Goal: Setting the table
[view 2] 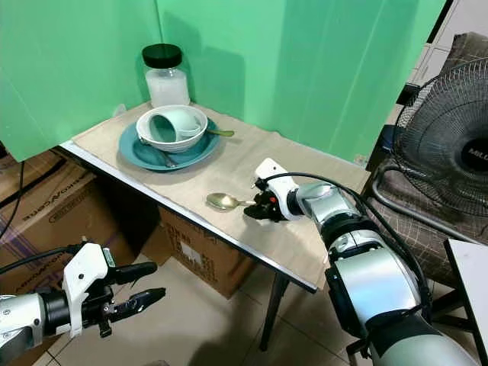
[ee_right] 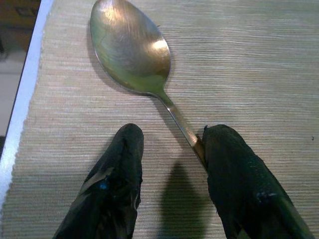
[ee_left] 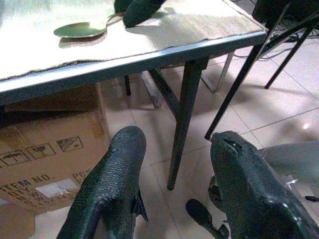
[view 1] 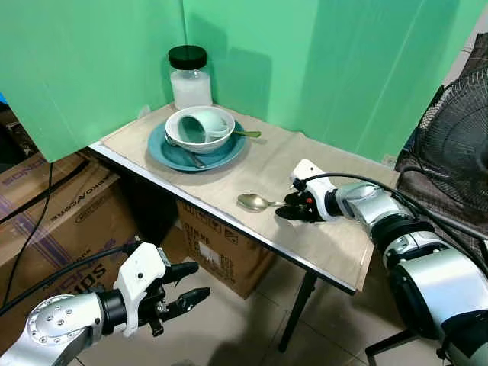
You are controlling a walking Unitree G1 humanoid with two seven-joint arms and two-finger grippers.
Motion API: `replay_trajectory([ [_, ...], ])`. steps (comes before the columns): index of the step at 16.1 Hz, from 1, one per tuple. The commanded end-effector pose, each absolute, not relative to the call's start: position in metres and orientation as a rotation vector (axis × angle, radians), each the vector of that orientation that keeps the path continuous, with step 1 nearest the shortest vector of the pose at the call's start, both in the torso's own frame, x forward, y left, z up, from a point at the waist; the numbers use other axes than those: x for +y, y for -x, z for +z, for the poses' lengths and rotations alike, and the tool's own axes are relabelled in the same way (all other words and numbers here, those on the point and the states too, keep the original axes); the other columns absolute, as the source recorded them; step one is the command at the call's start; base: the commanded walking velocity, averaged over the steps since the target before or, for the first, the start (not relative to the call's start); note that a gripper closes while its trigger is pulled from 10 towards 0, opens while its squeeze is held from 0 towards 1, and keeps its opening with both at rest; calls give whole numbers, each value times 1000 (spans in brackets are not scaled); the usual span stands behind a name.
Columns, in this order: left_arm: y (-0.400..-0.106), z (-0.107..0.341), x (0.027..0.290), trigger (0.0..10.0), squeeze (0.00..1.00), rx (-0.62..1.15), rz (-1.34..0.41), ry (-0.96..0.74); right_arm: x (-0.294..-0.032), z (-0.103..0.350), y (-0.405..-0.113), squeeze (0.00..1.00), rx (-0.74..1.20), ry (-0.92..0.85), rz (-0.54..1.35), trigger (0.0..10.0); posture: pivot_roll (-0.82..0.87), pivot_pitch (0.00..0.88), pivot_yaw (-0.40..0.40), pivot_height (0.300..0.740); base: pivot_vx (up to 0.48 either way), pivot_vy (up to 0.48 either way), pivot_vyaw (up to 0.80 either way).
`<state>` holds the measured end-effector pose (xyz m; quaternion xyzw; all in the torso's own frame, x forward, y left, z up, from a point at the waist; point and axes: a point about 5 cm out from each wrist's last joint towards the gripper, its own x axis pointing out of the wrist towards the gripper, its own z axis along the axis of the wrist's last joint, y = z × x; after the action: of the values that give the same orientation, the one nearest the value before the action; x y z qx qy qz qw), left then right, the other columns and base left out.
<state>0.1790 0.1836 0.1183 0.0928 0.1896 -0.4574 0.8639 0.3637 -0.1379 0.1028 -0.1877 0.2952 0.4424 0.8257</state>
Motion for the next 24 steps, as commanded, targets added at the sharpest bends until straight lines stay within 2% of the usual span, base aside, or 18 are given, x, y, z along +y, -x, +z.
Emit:
replay_trajectory([
  [1, -179, 123, 181, 10000, 0, 391, -967, -212, -138, 97, -361, 0, 661, 438, 950, 10000, -40, 0, -19, 740, 0, 0, 0],
  [5, -180, 125, 181, 10000, 0, 388, -966, -215, -134, 98, -361, 0, 649, 405, 940, 10000, -39, 0, -22, 740, 0, 0, 0],
  [6, -180, 125, 181, 10000, 0, 388, -966, -216, -134, 98, -362, 0, 647, 400, 939, 9333, -39, 0, -22, 740, 0, 0, 0],
  [7, -181, 125, 181, 10000, 0, 388, -965, -218, -135, 99, -362, 0, 644, 391, 933, 7804, -39, 0, -23, 740, 0, 0, 0],
  [8, -181, 125, 181, 10000, 0, 387, -964, -220, -135, 99, -363, 0, 642, 388, 928, 4902, -39, 0, -25, 740, 0, 0, 0],
  [9, -182, 125, 181, 10000, 0, 387, -963, -221, -136, 99, -363, 0, 644, 391, 926, 4471, -39, 0, -26, 740, 0, 0, 0],
  [24, -180, 121, 180, 10000, 0, 402, -975, -239, -139, 94, -360, 0, 645, 416, 916, 1176, -41, 0, -25, 740, 0, 0, 0],
])
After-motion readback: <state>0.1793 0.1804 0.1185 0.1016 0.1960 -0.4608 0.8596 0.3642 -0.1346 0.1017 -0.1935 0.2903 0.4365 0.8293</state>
